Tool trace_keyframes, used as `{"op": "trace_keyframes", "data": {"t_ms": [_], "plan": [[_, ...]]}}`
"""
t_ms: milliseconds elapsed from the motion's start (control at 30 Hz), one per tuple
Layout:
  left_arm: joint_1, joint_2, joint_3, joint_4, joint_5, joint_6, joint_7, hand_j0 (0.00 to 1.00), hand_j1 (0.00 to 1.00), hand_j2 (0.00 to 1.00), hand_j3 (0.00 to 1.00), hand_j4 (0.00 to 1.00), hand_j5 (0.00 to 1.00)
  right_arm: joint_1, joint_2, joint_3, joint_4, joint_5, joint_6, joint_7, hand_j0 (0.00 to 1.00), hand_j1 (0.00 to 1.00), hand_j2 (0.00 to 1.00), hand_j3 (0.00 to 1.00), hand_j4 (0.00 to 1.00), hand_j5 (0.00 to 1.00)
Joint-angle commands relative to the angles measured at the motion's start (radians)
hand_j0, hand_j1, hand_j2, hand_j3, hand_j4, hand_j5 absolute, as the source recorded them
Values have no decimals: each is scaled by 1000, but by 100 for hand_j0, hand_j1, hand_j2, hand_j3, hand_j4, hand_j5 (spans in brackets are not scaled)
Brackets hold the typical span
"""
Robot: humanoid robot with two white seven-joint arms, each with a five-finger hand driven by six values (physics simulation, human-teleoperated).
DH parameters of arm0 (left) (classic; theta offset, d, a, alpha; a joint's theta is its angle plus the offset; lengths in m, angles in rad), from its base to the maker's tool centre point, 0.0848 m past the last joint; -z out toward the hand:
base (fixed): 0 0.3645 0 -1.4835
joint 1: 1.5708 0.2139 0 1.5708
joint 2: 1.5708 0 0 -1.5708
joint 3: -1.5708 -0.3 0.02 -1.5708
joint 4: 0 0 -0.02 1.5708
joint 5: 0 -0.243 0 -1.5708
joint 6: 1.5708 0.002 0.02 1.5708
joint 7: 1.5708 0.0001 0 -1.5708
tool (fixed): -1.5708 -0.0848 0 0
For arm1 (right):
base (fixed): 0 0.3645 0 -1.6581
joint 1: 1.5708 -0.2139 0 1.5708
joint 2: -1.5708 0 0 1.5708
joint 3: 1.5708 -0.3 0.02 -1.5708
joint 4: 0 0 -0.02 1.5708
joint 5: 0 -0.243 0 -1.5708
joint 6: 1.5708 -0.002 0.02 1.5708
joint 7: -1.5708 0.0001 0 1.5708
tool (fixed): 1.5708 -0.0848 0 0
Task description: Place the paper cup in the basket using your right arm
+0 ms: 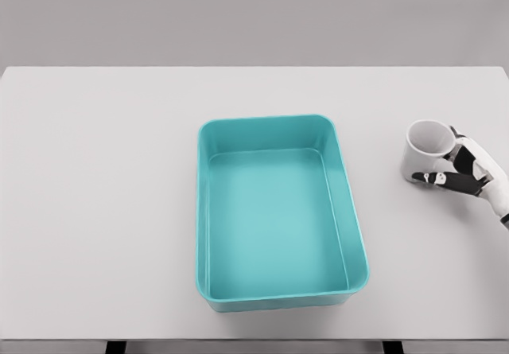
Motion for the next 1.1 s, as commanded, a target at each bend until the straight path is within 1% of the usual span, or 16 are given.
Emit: {"op": "trace_keyframes", "data": {"t_ms": [0,33,233,267,400,500,667,733,800,900,1000,1067], "plan": [[0,0,0,0,0,1,0,100,100,100,100,100,100,0,-7,-1,-23,-5,-1,-2,47,47,47,47,47,47],[0,0,0,0,0,-1,0,100,100,100,100,100,100,0,-7,-6,-32,-5,-1,-2,46,46,46,46,46,46],[0,0,0,-1,0,1,0,100,100,100,100,100,100,-9,-8,-12,-40,-5,-1,-2,45,45,45,45,45,45],[0,0,0,-1,0,1,0,100,100,100,100,100,100,-15,-8,-11,-51,-5,-2,-2,44,44,44,44,44,44],[0,0,0,0,0,-1,0,100,100,100,100,100,100,-17,-11,-11,-109,-2,-21,-2,43,43,43,43,43,43],[0,0,0,0,0,-1,0,100,100,100,100,100,100,-15,-11,-11,-190,19,-25,-2,43,43,43,43,43,43],[0,0,0,-1,0,1,0,100,100,100,100,100,100,-15,-11,-9,-284,47,-28,-2,43,43,43,43,43,43],[0,0,0,-1,0,1,0,100,100,100,100,100,100,-15,-10,-7,-328,74,-28,-2,43,43,43,43,43,43],[0,0,0,0,0,-1,0,100,100,100,100,100,100,-15,-10,-3,-363,90,-50,-2,43,43,43,43,43,43],[0,0,0,-1,0,-1,0,100,100,100,100,100,100,-14,-7,3,-394,103,-70,-2,43,43,43,43,43,43],[0,0,0,-1,0,-1,0,100,100,100,100,100,100,-15,1,34,-443,160,-82,-2,43,43,43,43,43,43],[0,0,0,-1,0,-1,0,100,100,100,100,100,100,-15,1,43,-463,168,-96,-2,43,43,43,43,43,43]]}}
